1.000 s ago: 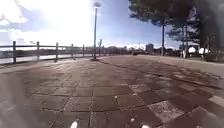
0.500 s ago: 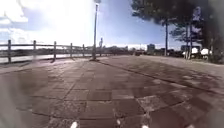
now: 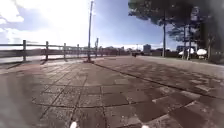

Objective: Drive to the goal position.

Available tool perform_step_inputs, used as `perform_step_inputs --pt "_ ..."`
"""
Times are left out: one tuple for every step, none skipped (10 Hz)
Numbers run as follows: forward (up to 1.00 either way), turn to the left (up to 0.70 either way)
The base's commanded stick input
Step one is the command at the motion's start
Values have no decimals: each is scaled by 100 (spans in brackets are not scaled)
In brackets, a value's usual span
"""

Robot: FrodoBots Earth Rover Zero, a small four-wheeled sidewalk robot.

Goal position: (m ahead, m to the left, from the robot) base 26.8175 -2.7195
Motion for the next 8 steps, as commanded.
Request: perform_step_inputs --pt "100 0" --pt "100 0" --pt "100 0" --pt "100 -40" --pt "100 -40" --pt "100 -21" --pt "100 -2" --pt "100 0"
